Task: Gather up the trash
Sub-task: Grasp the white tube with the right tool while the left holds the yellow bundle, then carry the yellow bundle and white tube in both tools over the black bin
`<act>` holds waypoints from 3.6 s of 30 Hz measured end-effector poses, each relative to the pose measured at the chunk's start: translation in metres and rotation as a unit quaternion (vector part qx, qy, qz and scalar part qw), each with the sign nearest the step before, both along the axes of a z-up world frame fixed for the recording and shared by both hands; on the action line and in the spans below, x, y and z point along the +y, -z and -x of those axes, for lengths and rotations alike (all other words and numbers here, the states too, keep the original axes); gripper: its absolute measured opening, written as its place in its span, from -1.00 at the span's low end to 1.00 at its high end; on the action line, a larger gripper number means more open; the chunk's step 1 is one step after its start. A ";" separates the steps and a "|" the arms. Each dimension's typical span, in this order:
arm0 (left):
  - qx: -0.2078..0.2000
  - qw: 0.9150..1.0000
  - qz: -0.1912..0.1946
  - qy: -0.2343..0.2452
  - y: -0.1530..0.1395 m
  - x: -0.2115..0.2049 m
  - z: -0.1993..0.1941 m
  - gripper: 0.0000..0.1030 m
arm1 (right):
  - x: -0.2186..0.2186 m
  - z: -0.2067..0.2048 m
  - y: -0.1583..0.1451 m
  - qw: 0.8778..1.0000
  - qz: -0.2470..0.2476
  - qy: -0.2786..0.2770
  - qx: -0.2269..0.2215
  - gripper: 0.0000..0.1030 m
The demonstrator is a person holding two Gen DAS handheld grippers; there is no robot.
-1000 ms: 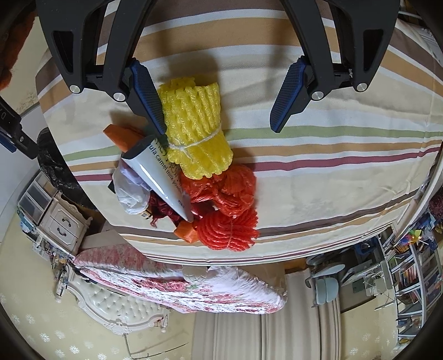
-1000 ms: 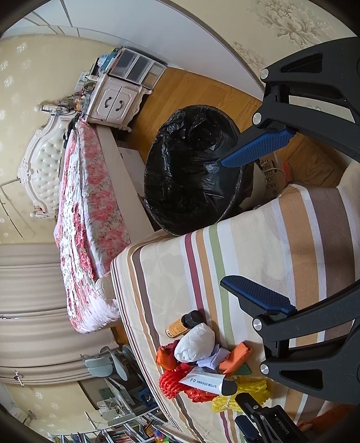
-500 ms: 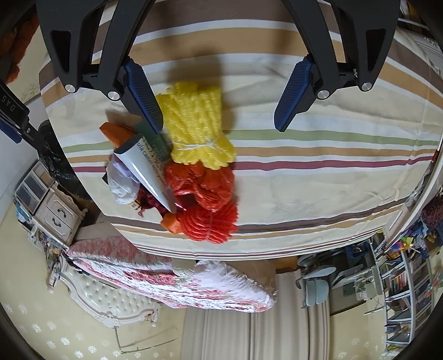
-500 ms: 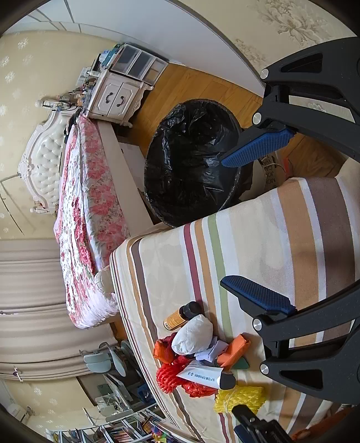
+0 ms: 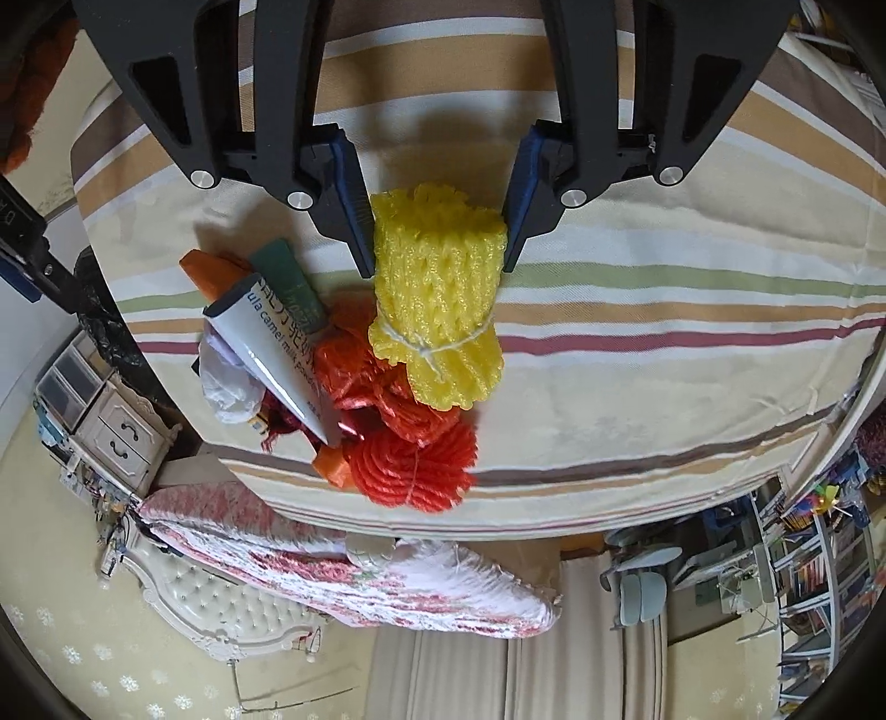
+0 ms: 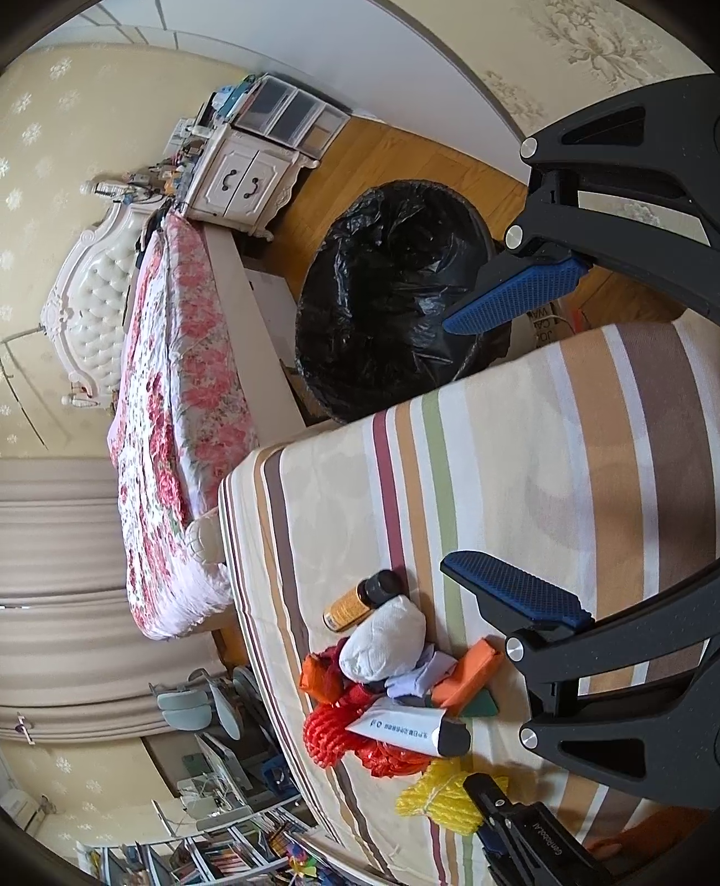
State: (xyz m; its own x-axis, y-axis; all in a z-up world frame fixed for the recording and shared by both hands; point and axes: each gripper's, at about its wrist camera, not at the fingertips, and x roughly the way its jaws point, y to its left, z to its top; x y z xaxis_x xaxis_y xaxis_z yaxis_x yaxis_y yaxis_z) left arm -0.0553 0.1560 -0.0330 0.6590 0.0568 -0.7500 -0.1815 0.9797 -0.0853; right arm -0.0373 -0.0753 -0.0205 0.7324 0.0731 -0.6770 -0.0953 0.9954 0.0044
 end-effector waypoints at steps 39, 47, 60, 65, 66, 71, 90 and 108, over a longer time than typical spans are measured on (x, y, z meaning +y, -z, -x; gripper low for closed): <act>-0.017 0.997 -0.005 -0.080 -0.003 0.088 0.020 -0.15 | 0.151 -0.004 -0.004 0.983 0.048 -0.178 0.019 -0.79; -0.028 0.998 -0.004 -0.064 -0.011 0.075 0.020 -0.15 | 0.129 0.000 -0.025 0.987 0.027 -0.161 -0.008 -0.80; -0.061 0.998 0.004 0.003 -0.035 0.018 0.006 -0.15 | 0.049 -0.010 -0.054 0.996 0.002 -0.074 -0.048 -0.80; -0.074 0.997 0.005 0.037 -0.043 -0.015 -0.007 -0.15 | 0.013 -0.017 -0.055 0.998 -0.002 -0.032 -0.056 -0.80; -0.075 0.996 0.005 0.044 -0.044 -0.021 -0.010 -0.15 | 0.006 -0.019 -0.055 0.998 -0.001 -0.022 -0.058 -0.80; -0.080 0.993 0.004 0.084 -0.049 -0.061 -0.031 -0.15 | -0.029 -0.032 -0.049 0.998 -0.004 0.016 -0.061 -0.80; -0.053 0.984 -0.013 0.171 -0.021 -0.183 -0.125 -0.15 | -0.128 -0.098 -0.007 0.993 -0.036 0.100 -0.041 -0.80; -0.023 0.980 -0.043 0.194 -0.001 -0.240 -0.167 -0.15 | -0.158 -0.124 0.023 0.991 -0.056 0.122 -0.010 -0.80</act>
